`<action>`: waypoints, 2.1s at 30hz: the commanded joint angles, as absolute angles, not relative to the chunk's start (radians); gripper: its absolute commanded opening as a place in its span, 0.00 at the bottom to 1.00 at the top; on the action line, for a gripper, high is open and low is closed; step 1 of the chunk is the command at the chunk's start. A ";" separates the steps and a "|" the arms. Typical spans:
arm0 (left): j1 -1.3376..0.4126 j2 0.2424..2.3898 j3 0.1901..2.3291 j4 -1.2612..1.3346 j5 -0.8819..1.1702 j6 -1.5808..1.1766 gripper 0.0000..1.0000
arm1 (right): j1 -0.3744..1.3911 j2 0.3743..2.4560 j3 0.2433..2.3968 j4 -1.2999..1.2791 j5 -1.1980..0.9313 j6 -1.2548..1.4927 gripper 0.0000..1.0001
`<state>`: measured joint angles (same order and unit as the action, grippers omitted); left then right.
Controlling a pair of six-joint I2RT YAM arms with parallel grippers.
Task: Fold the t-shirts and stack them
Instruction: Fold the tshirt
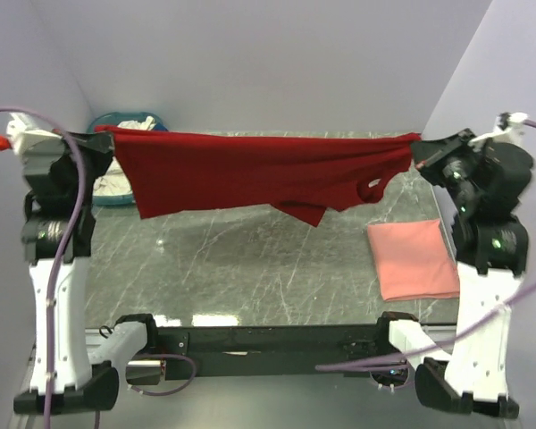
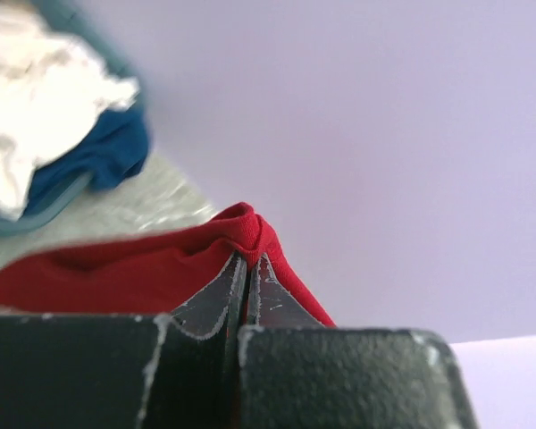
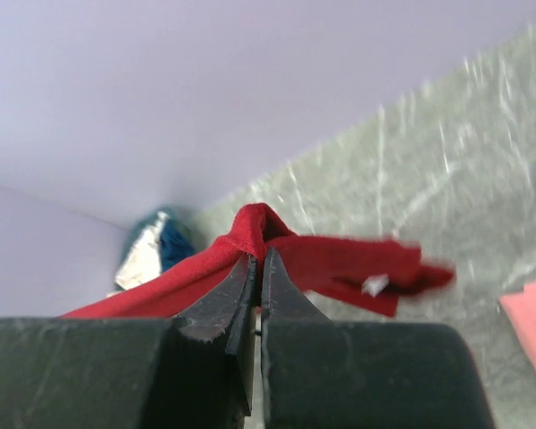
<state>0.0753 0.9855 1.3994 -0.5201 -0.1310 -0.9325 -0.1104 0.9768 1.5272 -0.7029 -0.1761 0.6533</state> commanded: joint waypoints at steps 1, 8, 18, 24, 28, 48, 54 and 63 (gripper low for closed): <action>0.084 0.930 1.492 -0.601 -0.144 -0.900 0.00 | -0.126 0.913 1.657 -0.776 -0.144 0.606 0.00; 0.084 0.923 1.528 -0.601 -0.144 -0.888 0.00 | -0.126 0.913 1.732 -0.784 -0.161 0.592 0.00; 0.083 1.156 1.502 -0.379 -0.127 -0.899 0.00 | -0.126 1.116 1.653 -0.513 -0.201 0.640 0.00; 0.094 1.489 1.765 -0.308 -0.095 -0.916 0.00 | -0.126 1.440 1.908 -0.402 -0.232 0.667 0.00; 0.103 1.719 1.978 -0.318 -0.057 -0.925 0.00 | -0.126 1.662 2.210 -0.445 -0.247 0.672 0.00; 0.118 1.557 1.393 -0.183 -0.037 -0.986 0.00 | -0.126 1.355 1.340 -0.163 -0.314 0.712 0.00; 0.123 1.427 1.057 -0.153 -0.048 -1.041 0.00 | -0.127 1.204 1.013 -0.161 -0.310 0.703 0.00; 0.123 1.241 0.732 -0.155 -0.055 -1.089 0.00 | -0.127 0.980 0.761 -0.262 -0.304 0.647 0.00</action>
<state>0.1158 1.3312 0.7998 -0.1978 -0.0242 -1.0630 -0.1165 1.0660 0.8200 -0.2695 -0.3103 0.6781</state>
